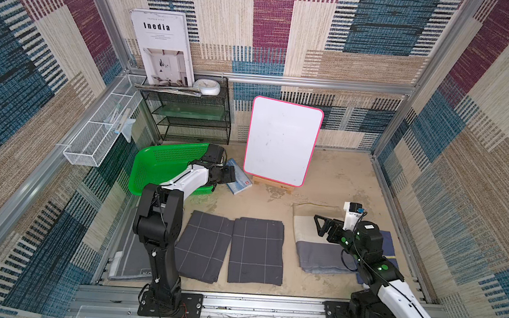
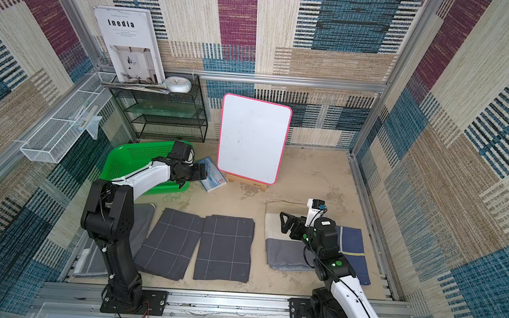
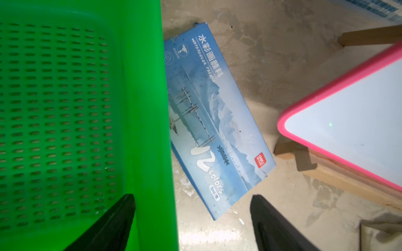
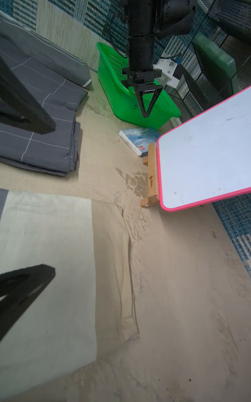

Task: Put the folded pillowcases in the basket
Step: Move the basket to the center of the board.

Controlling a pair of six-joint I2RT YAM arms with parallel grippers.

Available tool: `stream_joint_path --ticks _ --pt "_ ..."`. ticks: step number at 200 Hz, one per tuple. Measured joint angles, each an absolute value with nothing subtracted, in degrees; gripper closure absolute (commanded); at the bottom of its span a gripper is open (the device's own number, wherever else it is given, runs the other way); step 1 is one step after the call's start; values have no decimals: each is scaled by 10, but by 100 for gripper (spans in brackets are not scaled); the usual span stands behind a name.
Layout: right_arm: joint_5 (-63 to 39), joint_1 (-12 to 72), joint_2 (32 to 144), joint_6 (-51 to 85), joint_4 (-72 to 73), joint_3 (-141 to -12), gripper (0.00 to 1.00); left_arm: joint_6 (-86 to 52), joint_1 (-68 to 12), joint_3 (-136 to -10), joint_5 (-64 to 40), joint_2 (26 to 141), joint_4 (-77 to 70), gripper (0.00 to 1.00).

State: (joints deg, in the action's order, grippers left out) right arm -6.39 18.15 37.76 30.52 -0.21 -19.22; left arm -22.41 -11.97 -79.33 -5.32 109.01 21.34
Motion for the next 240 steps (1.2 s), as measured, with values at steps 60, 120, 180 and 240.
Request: stream_joint_path --ticks 60,120,180,240 --pt "-21 241 411 310 21 -206 1 -236 -163 -714 -48 1032 205 22" --pt "15 306 436 322 20 -229 1 -256 -173 -657 -7 907 208 2" --pt "25 374 516 369 -8 -276 2 -310 -250 -555 46 699 247 1" --pt "53 474 594 424 -25 -272 10 -376 -365 -434 45 634 329 10"
